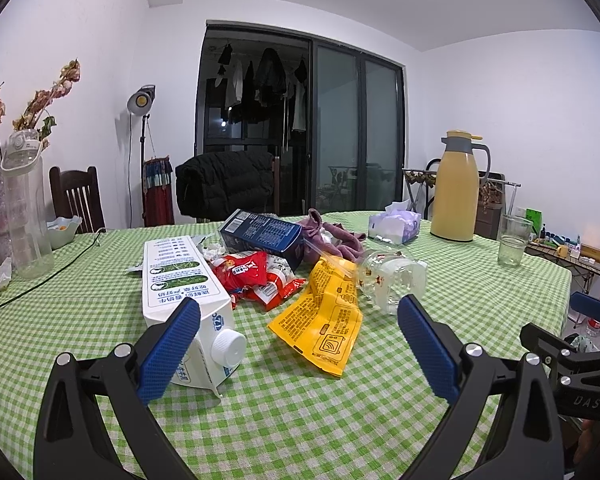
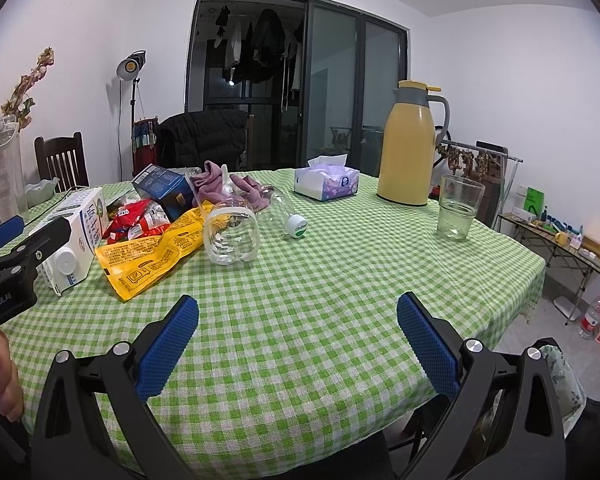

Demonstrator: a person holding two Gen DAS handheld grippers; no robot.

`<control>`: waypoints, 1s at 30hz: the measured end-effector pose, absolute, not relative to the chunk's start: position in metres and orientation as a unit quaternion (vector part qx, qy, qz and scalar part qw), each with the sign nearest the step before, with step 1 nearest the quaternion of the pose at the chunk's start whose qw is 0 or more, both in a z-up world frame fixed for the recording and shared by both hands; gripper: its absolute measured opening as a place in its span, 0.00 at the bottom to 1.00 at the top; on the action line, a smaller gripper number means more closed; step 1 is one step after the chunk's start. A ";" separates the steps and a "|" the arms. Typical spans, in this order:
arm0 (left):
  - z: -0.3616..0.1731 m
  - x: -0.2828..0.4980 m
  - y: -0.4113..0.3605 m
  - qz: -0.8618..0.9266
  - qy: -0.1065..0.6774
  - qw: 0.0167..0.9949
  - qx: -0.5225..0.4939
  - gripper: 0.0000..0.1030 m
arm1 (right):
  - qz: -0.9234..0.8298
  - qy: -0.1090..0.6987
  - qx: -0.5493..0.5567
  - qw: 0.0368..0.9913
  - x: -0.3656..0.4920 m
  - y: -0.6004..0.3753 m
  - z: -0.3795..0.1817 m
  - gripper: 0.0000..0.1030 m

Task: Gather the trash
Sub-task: 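Grasp the white milk carton with the left tool while the right tool grasps the clear bottle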

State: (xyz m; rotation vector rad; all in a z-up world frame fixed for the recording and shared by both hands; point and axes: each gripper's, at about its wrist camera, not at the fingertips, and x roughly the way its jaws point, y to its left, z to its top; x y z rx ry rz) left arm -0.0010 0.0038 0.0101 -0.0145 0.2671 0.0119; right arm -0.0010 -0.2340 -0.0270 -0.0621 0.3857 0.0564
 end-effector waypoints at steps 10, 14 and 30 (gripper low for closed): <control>0.029 0.007 0.046 0.100 0.169 0.980 -0.039 0.93 | 0.041 0.194 0.025 0.980 0.013 -0.248 -0.025 0.93; 0.027 0.023 0.060 0.131 0.212 0.966 -0.061 0.93 | 0.055 0.205 0.038 0.977 0.025 -0.246 -0.028 0.93; -0.004 0.096 0.071 0.175 0.333 0.924 -0.068 0.93 | 0.101 0.243 0.037 0.964 0.088 -0.227 -0.014 0.93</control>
